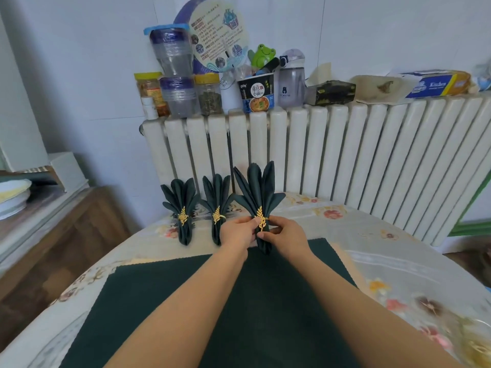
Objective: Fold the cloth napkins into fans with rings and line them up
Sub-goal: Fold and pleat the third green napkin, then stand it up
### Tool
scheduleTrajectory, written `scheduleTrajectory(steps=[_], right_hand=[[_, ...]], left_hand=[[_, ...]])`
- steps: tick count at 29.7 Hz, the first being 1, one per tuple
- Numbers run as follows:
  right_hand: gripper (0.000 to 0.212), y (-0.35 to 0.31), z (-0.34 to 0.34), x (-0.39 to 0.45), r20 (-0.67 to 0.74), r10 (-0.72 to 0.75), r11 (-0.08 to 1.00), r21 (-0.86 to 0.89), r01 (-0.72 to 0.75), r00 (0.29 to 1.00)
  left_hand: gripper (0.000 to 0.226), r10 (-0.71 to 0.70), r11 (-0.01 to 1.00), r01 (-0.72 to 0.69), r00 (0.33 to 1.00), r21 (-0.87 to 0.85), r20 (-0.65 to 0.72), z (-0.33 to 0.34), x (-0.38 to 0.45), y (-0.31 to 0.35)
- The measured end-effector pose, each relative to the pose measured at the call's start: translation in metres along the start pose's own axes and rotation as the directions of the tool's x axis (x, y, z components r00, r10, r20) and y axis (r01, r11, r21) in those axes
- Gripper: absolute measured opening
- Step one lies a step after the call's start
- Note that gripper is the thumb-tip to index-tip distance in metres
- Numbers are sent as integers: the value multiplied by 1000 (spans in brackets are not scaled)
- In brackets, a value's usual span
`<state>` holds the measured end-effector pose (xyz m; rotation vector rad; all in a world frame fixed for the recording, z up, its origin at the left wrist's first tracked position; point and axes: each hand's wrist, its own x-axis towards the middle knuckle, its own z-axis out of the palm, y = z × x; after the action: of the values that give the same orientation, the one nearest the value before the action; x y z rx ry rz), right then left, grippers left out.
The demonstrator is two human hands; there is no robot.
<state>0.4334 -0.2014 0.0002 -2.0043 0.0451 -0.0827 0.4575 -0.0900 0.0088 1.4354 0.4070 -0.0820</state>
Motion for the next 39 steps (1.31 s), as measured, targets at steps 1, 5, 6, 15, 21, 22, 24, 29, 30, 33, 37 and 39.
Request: scheduleTrajectory(steps=[1, 5, 6, 15, 21, 22, 24, 29, 30, 33, 37, 39], right_hand=[[45, 2, 4, 15, 1, 2, 1000, -2, -2, 1000], [45, 5, 17, 47, 19, 5, 999, -37, -5, 1000], [43, 7, 20, 53, 18, 0, 999, -54, 1, 1000], [32, 19, 40, 87, 48, 27, 983, -184, -18, 998], [25, 21, 47, 90, -12, 51, 977, -206, -52, 999], [24, 21, 46, 91, -3, 54, 975, -216, -54, 999], [23, 21, 44, 92, 13, 63, 972, -226, -59, 998], [21, 21, 44, 83, 2, 40, 978, -205, -39, 999], [23, 21, 44, 78, 0, 28, 976, -215, -28, 1000], [37, 19, 42, 67, -19, 28, 972, -233, -32, 999], [53, 10, 33, 43, -38, 47, 964, -262, -55, 998], [56, 3, 29, 27, -40, 31, 960, -277, -41, 999]], left_hand=[[16, 7, 1000, -7, 1000, 13, -14, 2, 16, 2], [18, 20, 995, -15, 998, 99, -54, 5, 57, 2], [17, 20, 993, -13, 998, 115, -63, 6, 66, 0], [23, 61, 960, -2, 978, 281, -202, 13, 89, -3], [22, 79, 932, -1, 977, 361, -201, 19, 91, -2], [22, 80, 933, -3, 976, 360, -200, 20, 89, -3], [23, 84, 938, -8, 975, 347, -206, 22, 89, -6], [28, 109, 930, -31, 975, 366, -195, 22, 83, -7], [28, 112, 925, -33, 976, 380, -187, 21, 77, -6], [32, 135, 906, -52, 976, 420, -169, 18, 61, -3], [31, 136, 890, -50, 978, 452, -160, 11, 32, 0], [29, 146, 885, -57, 976, 462, -161, 5, 13, 1]])
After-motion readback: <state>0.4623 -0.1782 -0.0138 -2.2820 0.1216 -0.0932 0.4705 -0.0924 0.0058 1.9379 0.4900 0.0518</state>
